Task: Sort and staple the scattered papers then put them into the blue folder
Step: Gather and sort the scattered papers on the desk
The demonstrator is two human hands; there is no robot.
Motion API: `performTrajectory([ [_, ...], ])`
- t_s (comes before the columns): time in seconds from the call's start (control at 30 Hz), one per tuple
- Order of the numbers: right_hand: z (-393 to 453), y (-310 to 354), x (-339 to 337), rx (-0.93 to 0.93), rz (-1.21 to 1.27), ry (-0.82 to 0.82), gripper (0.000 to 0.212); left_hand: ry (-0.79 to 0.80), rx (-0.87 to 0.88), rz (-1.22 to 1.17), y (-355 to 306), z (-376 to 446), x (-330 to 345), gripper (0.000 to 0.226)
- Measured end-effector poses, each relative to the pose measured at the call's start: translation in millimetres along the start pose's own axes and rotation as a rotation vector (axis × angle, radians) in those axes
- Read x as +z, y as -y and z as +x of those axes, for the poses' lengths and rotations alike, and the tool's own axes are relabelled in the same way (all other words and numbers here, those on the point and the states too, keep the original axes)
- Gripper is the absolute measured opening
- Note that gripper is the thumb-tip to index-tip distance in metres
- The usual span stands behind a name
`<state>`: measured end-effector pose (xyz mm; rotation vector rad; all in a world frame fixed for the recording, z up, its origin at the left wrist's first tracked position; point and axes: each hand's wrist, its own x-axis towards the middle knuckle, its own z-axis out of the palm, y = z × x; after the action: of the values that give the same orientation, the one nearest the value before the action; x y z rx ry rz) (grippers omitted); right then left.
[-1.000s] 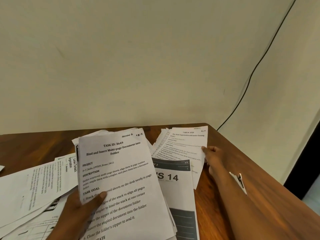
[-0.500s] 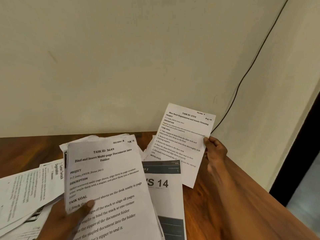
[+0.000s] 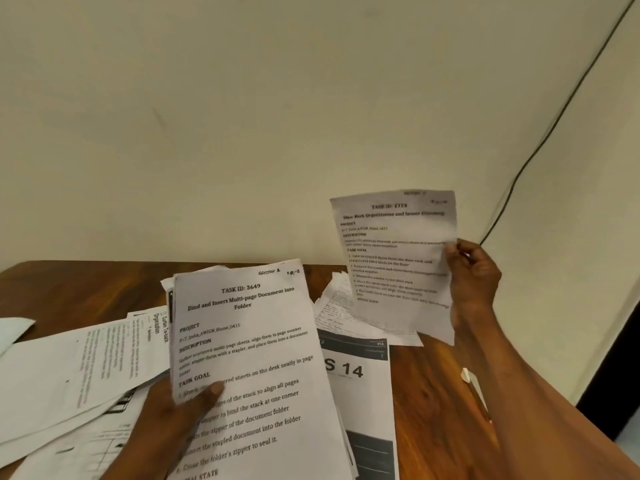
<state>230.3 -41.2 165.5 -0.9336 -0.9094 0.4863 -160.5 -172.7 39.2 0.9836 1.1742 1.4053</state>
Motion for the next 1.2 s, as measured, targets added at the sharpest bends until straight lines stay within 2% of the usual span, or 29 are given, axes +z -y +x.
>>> performTrajectory([
  [0.07,-7.7,14.6,12.7,-0.021,0.032,0.015,0.005,0.013,0.02,-0.016,1.5,-1.6,-2.6,0.097],
  [0.2,-28.2,27.5,40.0,-0.015,0.037,0.134,0.008,-0.024,0.063,-0.035,4.2,-2.4,-6.5,0.061],
  [0.3,-48.6,24.7,57.9,0.061,0.017,0.251,0.003,-0.023,0.05,-0.046,6.1,-1.6,-9.6,0.044],
  [0.47,-76.5,12.6,73.5,0.303,0.034,0.478,0.01,-0.026,0.05,-0.09,6.2,-2.1,-11.4,0.052],
  [0.53,-88.6,7.0,77.3,0.349,0.006,0.509,0.015,-0.02,0.05,-0.095,6.2,-1.8,-11.1,0.053],
  [0.67,-111.1,-7.7,83.3,0.42,-0.012,0.556,0.007,-0.008,0.039,-0.138,7.0,-1.6,-12.1,0.072],
  [0.73,-119.5,-14.7,85.0,0.436,-0.038,0.575,0.011,0.01,0.04,-0.144,6.9,-2.4,-11.8,0.078],
  [0.87,-130.3,-20.9,86.0,0.466,-0.031,0.597,0.018,0.016,0.04,-0.123,8.7,-2.0,-12.5,0.069],
  [0.97,-134.5,-20.6,85.0,0.508,0.02,0.617,0.02,0.006,0.033,-0.12,8.6,-1.3,-12.6,0.071],
  [1.1,-140.0,-20.4,83.4,0.557,0.068,0.632,0.024,0.005,0.016,-0.134,9.3,0.8,-14.2,0.046],
  [1.2,-143.5,-19.7,82.1,0.559,0.059,0.641,0.023,0.021,0.009,-0.159,7.6,-0.3,-14.6,0.043],
])
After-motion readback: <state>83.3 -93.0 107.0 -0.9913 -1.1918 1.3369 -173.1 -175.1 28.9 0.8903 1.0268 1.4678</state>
